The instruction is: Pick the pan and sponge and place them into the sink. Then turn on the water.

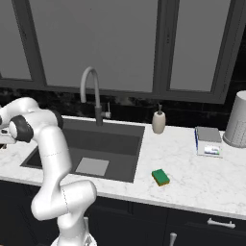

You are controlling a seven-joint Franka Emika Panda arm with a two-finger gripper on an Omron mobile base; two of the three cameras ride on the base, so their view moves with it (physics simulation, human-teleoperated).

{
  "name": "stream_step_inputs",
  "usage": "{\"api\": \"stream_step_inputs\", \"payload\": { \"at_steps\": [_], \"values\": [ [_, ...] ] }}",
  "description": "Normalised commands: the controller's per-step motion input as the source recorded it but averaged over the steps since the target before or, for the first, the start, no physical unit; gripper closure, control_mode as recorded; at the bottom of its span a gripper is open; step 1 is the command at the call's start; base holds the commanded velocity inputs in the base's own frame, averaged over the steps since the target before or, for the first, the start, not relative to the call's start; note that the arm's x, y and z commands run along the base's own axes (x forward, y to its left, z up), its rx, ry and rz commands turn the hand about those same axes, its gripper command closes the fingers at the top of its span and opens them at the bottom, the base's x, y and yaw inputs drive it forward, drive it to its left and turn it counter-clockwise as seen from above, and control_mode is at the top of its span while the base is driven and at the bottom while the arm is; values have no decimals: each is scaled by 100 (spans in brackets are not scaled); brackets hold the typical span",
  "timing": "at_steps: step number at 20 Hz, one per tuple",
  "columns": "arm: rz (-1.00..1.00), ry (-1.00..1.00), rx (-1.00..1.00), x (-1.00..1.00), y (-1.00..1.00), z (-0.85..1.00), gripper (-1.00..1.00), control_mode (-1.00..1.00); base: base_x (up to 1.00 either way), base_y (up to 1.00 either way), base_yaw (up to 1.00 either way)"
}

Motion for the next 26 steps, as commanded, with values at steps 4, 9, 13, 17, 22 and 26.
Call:
{"api": "stream_step_inputs", "payload": {
  "at_steps": [4,9,13,17,22,26],
  "values": [
    [-25,-1,0,-5,-45,25,100,-100,0,0,0],
    [-34,0,0,-5,-58,3,100,-100,0,0,0],
    [-37,-6,0,-8,-57,0,100,-100,0,0,0],
    [-35,-8,0,0,-48,5,100,-100,0,0,0],
    [-34,-2,-1,0,-53,12,100,-100,0,0,0],
    [-35,0,-13,0,-40,1,100,-100,0,0,0]
  ]
}}
